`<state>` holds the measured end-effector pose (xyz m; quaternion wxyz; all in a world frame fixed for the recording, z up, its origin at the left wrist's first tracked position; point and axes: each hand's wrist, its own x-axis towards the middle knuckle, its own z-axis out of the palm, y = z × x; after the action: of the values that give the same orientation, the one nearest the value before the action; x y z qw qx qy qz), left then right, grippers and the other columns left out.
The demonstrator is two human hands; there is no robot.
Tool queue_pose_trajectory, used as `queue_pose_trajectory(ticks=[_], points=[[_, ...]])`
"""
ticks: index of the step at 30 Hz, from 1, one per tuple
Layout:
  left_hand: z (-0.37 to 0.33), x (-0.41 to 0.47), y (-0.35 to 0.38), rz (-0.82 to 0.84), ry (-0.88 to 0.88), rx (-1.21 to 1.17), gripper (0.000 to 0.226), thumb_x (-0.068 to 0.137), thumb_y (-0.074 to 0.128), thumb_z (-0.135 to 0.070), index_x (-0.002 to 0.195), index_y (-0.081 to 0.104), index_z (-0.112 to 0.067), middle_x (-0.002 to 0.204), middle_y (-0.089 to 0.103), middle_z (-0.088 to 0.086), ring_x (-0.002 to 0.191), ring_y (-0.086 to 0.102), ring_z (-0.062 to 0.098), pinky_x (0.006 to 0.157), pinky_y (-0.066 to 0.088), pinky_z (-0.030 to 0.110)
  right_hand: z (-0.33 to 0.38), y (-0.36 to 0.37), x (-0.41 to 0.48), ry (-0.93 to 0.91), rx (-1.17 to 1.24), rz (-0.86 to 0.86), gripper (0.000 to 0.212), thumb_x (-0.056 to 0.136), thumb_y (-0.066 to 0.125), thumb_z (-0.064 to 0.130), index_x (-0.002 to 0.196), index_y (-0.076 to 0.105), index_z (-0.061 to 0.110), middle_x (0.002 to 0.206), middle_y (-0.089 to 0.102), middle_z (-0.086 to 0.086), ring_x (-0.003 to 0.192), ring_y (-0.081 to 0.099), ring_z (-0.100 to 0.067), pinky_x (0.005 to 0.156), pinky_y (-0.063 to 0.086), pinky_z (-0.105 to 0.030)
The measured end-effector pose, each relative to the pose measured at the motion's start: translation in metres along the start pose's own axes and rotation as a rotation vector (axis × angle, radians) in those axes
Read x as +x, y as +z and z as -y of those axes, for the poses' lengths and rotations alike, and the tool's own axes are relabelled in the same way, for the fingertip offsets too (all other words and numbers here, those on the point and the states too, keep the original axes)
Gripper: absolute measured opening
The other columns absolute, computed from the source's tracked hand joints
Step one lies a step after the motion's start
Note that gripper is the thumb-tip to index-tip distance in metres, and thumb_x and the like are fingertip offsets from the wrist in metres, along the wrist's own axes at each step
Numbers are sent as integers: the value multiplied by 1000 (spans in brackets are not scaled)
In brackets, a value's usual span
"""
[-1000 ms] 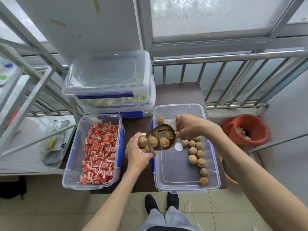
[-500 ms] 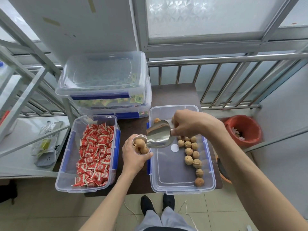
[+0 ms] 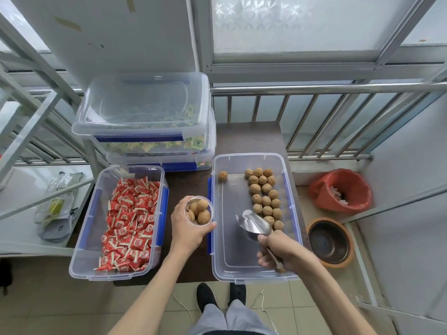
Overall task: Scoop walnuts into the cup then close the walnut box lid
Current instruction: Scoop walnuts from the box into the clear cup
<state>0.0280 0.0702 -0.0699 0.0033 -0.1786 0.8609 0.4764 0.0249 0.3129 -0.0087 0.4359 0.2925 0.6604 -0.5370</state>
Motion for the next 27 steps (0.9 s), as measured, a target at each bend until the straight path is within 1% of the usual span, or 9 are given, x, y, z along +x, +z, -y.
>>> queue_pose_trajectory(ticks=[2, 4, 8, 10, 15, 18, 21, 24, 27], points=[[-1, 0, 0, -3, 9, 4, 82, 61, 94, -30, 129, 49, -36, 131, 54, -10, 126, 51, 18, 109, 46, 49, -12, 9, 9, 30, 115, -31, 16, 105, 36, 18, 118, 36, 10, 73, 54, -16, 39, 58, -16, 36, 51, -23], [-1, 0, 0, -6, 13, 8, 84, 61, 94, -28, 131, 48, -34, 132, 53, -9, 126, 50, 18, 109, 45, 48, -18, 16, 17, 26, 176, -65, 11, 105, 35, 18, 112, 39, 11, 72, 52, -13, 44, 56, -17, 38, 49, -23], [-2, 0, 1, -4, 16, 21, 86, 61, 94, -30, 134, 48, -32, 133, 54, -6, 126, 51, 19, 108, 46, 49, -11, 13, 45, -101, 144, -205, 13, 102, 40, 14, 99, 50, 5, 65, 53, -10, 48, 52, -16, 40, 44, -22], [-2, 0, 1, -2, 20, 21, 85, 60, 94, -33, 132, 48, -32, 132, 54, -7, 125, 52, 18, 107, 47, 50, -3, 10, 63, -156, 108, -260, 13, 101, 44, 12, 98, 53, 3, 66, 56, -10, 48, 53, -15, 40, 44, -22], [1, 1, 0, -5, 2, 28, 89, 57, 94, -36, 133, 48, -34, 133, 54, -6, 126, 51, 19, 105, 48, 51, 9, 11, 96, -193, 142, -253, 12, 101, 47, 12, 100, 52, 1, 67, 61, -9, 43, 54, -11, 36, 43, -17], [2, 2, 0, -3, 9, 25, 88, 56, 94, -35, 132, 49, -34, 132, 55, -7, 125, 52, 19, 104, 49, 50, 13, 14, 107, -210, 201, -269, 11, 100, 50, 12, 100, 53, 1, 70, 63, -9, 45, 54, -11, 38, 43, -15], [1, 2, 0, -5, 5, 27, 89, 57, 95, -33, 133, 49, -33, 131, 55, -7, 125, 52, 19, 105, 48, 49, 21, 16, 117, -236, 256, -273, 20, 100, 50, 13, 105, 57, -6, 72, 65, -11, 46, 57, -11, 41, 46, -18], [0, 2, 0, -2, 2, 27, 89, 58, 95, -32, 134, 49, -32, 132, 54, -6, 126, 51, 18, 105, 48, 48, 34, 16, 119, -258, 328, -266, 11, 100, 50, 10, 95, 50, 0, 72, 62, -16, 51, 55, -20, 46, 45, -26], [2, 2, 0, 0, -3, 29, 90, 58, 95, -33, 134, 48, -33, 133, 54, -6, 127, 51, 19, 105, 48, 48, 38, 12, 115, -263, 384, -268, 13, 100, 49, 5, 87, 46, 5, 80, 59, -21, 52, 52, -20, 42, 43, -26]])
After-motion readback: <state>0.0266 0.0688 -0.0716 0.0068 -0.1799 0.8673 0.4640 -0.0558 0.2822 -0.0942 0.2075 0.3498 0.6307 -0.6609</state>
